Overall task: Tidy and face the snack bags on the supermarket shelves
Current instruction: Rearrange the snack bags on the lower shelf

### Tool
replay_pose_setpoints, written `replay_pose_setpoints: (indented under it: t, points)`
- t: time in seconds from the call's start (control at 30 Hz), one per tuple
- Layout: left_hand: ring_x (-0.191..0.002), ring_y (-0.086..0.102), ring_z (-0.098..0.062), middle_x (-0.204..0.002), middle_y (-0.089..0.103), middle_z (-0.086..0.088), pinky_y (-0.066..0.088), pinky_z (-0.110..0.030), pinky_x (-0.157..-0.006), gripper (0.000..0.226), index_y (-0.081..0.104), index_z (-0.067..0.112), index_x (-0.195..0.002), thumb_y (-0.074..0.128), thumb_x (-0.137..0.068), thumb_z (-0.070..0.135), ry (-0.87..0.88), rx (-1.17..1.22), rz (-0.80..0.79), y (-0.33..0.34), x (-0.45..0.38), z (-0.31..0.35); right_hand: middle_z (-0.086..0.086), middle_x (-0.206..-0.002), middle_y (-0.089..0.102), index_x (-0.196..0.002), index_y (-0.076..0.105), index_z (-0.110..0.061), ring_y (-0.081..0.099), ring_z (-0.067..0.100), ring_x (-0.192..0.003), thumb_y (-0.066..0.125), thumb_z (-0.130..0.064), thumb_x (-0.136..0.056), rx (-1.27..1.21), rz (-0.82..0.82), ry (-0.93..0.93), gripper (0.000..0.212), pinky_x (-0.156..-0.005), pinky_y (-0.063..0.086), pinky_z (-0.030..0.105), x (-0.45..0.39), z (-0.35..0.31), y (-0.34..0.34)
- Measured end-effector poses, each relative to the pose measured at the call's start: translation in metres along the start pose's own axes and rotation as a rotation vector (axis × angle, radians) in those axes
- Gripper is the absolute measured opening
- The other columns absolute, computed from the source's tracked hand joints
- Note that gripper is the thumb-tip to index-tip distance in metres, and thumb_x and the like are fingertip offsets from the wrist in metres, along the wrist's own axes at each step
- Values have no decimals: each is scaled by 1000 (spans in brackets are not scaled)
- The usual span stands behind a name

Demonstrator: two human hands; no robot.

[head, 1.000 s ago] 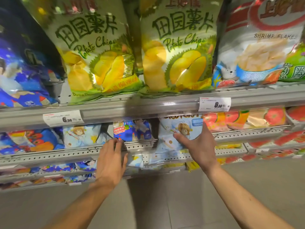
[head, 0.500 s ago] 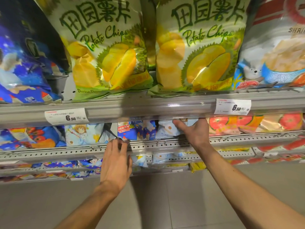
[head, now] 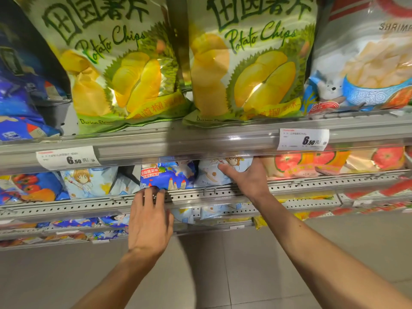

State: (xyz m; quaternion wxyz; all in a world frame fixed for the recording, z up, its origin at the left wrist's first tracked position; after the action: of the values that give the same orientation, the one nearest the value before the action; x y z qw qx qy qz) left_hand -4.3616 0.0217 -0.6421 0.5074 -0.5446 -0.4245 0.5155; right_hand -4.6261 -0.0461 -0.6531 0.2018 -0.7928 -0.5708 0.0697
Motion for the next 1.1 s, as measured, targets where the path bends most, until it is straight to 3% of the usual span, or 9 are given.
replay_pose_setpoints:
  t: [0.17,0.23,0.37,0.6,0.73,0.8,0.9,1.0,1.1]
  points:
    - [-102,48,-38,-113,52,-18,45,-52,-92,51,60,4,-115,78,-71,22,-26,-33,-12,0,1,3,-24,-98,63,-115,58,-24,63,-1,-92,91,-50,-67,27,-35,-30,63,-87,50,23,-5,6,0]
    - [-103,48,-38,-115,53,-17,46,-51,-90,51,60,4,-116,79,-72,22,-22,-25,-22,-1,1,2,-28,-96,57,-114,53,-27,59,3,-90,91,-50,-67,76,-23,-48,64,-85,44,21,-8,8,-9]
    - [-104,50,-37,-115,54,-16,49,-49,-89,51,61,5,-116,80,-71,22,-10,-27,-30,-2,0,1,-11,-116,59,-135,50,-18,54,10,-109,92,-49,-66,113,27,-43,86,-97,39,24,-12,14,-22]
    - [-107,49,-35,-118,53,-15,49,-48,-91,51,60,6,-116,79,-72,24,-44,-14,-50,1,0,3,-4,-127,63,-131,54,-21,58,17,-120,91,-45,-70,65,-22,-50,76,-105,46,33,-6,10,-8]
    - [-111,48,-35,-121,52,-14,48,-46,-95,55,59,7,-122,77,-74,24,-35,30,-50,-1,2,-3,-23,-105,62,-114,51,-36,61,-3,-96,92,-42,-70,49,9,-73,60,-82,43,7,5,4,-13]
    - [-114,47,-33,-124,51,-12,46,-44,-98,56,58,7,-126,75,-76,25,-18,57,-55,-3,3,-4,-17,-109,65,-118,54,-26,63,-5,-101,91,-38,-72,21,46,-81,61,-88,49,15,14,3,-15]
    - [-116,46,-31,-125,49,-11,43,-42,-102,53,56,8,-129,69,-81,26,3,129,-76,-7,4,-10,5,-129,63,-137,51,-12,59,22,-123,90,-37,-74,39,117,-76,78,-104,48,39,36,-1,-13]
    - [-118,47,-30,-125,51,-10,42,-39,-104,53,54,7,-132,68,-83,20,16,336,-63,-12,8,-22,13,-139,51,-146,42,-7,43,29,-135,87,-41,-77,217,284,-70,89,-117,34,36,70,-5,-7]
    - [-120,50,-27,-125,57,-10,41,-32,-103,51,55,7,-133,69,-84,12,-53,598,12,-20,18,-47,19,-141,42,-148,36,-5,33,31,-136,81,-38,-83,200,434,-55,85,-113,27,35,111,-7,5]
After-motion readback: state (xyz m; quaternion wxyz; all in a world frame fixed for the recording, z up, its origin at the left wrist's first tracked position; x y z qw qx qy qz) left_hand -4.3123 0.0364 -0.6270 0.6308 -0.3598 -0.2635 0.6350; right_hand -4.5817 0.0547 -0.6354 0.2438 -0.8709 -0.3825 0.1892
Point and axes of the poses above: each hand's wrist, its own x-axis away from the middle knuckle, its own y-axis out of the palm, z = x × y, the point moved 6 cm from there along -x, towards the middle knuckle
